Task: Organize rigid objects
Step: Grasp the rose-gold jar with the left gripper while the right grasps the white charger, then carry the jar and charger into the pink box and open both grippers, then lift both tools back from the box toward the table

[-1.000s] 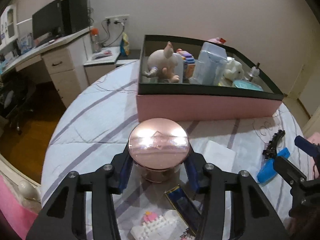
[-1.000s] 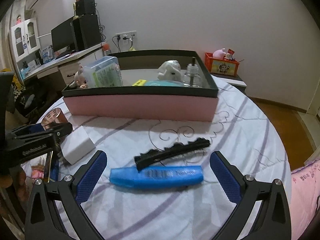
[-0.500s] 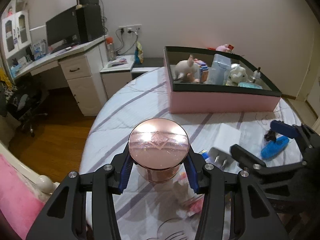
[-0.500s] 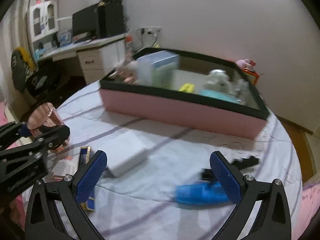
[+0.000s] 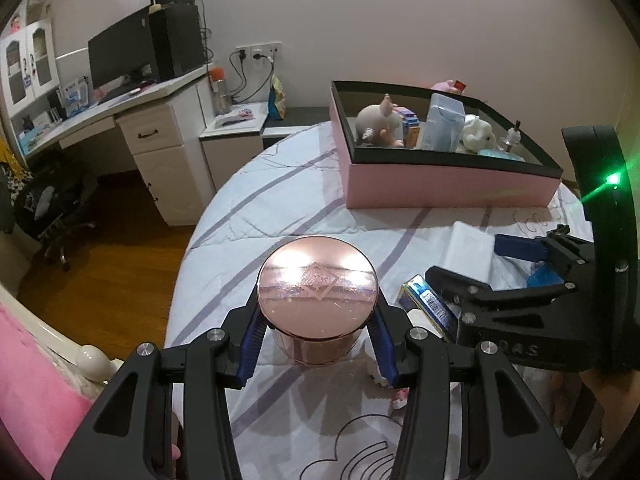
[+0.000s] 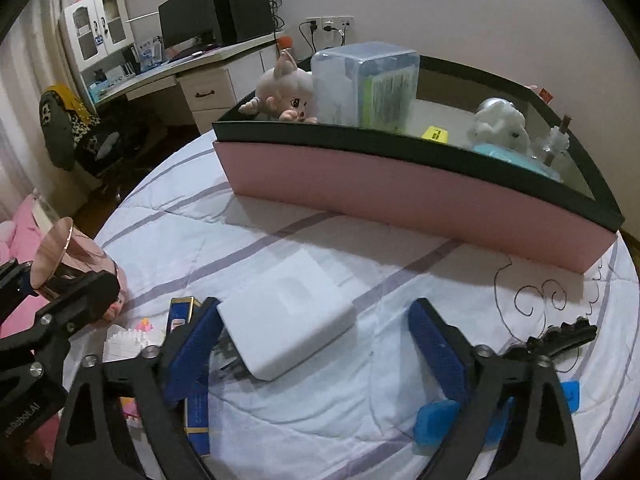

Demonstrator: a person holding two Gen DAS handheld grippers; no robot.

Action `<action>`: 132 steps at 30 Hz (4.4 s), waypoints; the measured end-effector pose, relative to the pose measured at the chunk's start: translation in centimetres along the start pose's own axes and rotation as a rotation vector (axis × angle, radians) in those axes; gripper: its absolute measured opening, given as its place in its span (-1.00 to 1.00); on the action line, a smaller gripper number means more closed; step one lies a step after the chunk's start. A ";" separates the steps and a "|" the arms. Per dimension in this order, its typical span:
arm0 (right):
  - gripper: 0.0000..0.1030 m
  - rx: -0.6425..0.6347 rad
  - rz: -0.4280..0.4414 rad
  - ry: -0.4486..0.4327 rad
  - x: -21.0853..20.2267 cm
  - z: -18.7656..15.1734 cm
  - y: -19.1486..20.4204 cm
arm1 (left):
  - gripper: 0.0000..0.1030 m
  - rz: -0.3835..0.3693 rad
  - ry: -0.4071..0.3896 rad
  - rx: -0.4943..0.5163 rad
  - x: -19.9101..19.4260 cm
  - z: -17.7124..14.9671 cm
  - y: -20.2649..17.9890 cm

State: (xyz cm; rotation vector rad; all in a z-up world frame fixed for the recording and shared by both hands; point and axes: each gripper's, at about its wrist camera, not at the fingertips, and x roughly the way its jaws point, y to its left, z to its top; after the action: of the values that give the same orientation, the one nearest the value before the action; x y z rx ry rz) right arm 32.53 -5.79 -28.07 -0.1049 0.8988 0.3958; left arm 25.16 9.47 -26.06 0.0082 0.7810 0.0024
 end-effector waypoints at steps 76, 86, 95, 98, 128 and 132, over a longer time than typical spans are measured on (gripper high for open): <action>0.28 0.031 -0.252 -0.482 -14.4 7.3 -6.8 | -0.09 -0.036 -0.341 0.169 -1.8 13.8 -10.8; 0.28 0.078 -0.217 -0.249 -4.0 7.9 -11.1 | -0.05 -0.040 -0.226 0.176 6.3 14.1 -11.8; 0.28 0.089 -0.194 -0.197 -1.1 8.3 -12.3 | 0.04 -0.007 -0.230 0.201 8.5 14.6 -11.8; 0.28 0.081 -0.192 -0.181 -0.4 8.8 -12.3 | 0.04 -0.007 -0.210 0.197 9.4 15.1 -11.7; 1.00 0.094 -0.155 -0.463 -16.9 4.0 -8.0 | 0.99 0.018 -0.457 0.061 -9.0 10.6 -8.4; 1.00 0.095 -0.149 -0.504 -19.9 2.0 -6.8 | 0.99 0.034 -0.473 0.077 -12.0 8.9 -9.1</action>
State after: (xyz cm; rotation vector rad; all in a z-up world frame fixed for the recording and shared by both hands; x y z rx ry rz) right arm 25.50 -17.37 -11.87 0.0172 0.4078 0.2232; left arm 22.91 0.25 -11.39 0.0918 0.3076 0.0023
